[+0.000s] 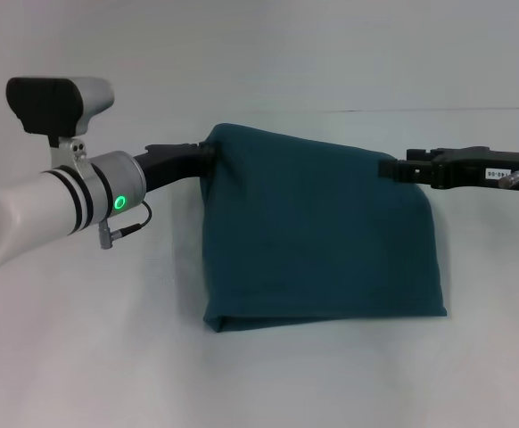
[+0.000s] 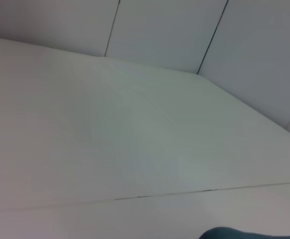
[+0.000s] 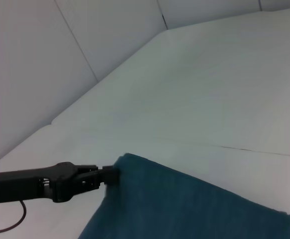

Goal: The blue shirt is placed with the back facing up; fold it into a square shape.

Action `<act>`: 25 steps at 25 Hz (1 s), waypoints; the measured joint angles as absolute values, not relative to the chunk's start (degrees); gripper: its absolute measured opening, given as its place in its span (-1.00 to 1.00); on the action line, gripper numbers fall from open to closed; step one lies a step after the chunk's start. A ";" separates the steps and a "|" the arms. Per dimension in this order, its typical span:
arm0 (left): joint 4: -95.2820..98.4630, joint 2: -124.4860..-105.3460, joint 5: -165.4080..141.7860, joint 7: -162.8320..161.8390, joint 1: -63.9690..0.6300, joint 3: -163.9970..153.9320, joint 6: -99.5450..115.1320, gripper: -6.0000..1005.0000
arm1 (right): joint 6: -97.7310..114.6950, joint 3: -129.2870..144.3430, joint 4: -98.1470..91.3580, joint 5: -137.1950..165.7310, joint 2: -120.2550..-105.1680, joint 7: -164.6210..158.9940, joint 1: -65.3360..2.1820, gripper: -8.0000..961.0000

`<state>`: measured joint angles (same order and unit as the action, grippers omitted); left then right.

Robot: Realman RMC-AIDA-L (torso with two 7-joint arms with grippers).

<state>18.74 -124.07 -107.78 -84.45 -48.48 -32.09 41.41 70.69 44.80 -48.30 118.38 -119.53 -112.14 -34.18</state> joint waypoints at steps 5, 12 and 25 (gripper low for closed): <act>20.72 -124.12 -106.63 -84.40 -47.13 -32.00 43.54 -0.71 | 70.50 44.69 -47.77 118.38 -119.54 -111.72 -34.35 0.43; 27.78 -124.17 -99.69 -84.39 -40.61 -32.04 57.37 -0.47 | 71.44 44.48 -47.65 115.07 -119.14 -110.42 -33.74 0.44; 35.45 -124.37 -98.53 -84.87 -27.97 -31.75 85.86 0.55 | 85.02 40.16 -43.97 105.92 -118.09 -96.61 -28.57 0.50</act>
